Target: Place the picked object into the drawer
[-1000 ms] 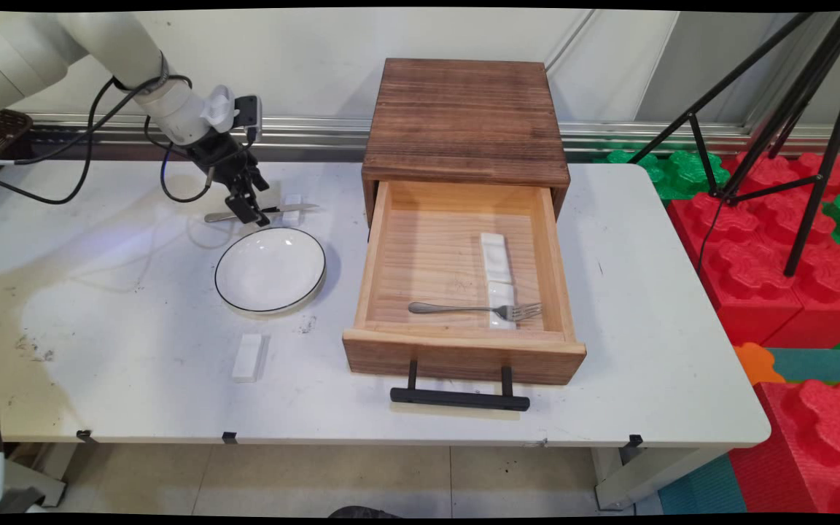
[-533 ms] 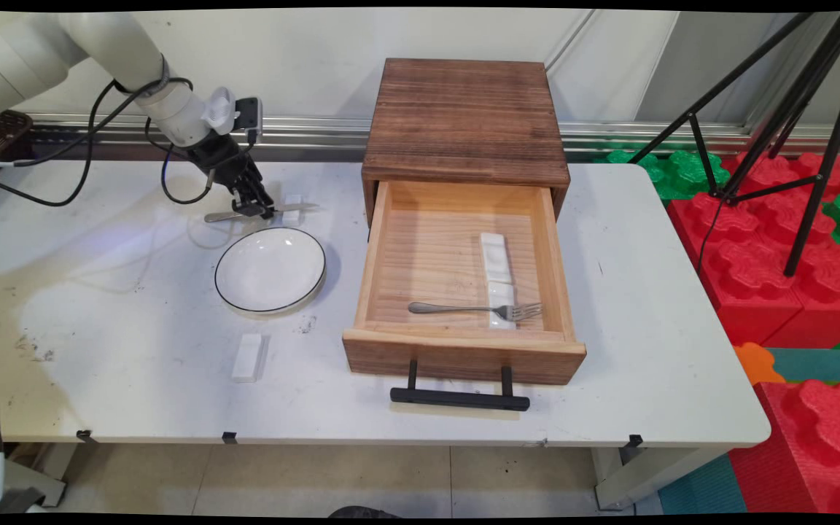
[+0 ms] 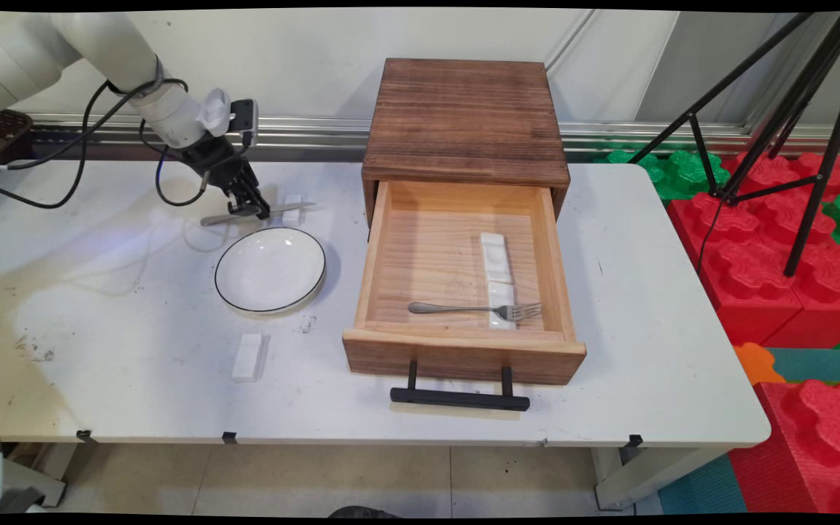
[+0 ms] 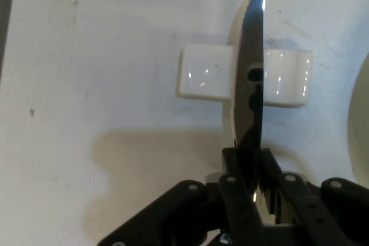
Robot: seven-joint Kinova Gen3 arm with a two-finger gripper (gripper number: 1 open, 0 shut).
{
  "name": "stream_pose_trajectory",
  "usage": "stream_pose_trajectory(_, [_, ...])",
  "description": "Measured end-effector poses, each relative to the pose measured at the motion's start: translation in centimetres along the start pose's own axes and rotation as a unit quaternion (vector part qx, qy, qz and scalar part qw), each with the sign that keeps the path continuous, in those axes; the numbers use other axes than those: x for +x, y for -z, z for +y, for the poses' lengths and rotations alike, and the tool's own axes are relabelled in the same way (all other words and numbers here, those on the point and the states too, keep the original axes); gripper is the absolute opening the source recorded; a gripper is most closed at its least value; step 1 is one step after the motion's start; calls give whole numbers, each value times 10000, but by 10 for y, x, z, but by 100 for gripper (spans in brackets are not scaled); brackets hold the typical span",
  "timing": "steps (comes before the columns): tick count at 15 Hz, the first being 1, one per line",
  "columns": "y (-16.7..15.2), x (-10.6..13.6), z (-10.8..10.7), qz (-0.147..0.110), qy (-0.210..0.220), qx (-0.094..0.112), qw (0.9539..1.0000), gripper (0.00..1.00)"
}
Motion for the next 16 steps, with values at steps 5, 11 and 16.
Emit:
stream_pose_trajectory(5, [11,-5,1,21,135,86,9999,0])
stream_pose_trajectory(11, [46,-11,1,56,362,326,9988,0])
stream_pose_trajectory(16, [96,-9,3,180,550,633,9963,0])
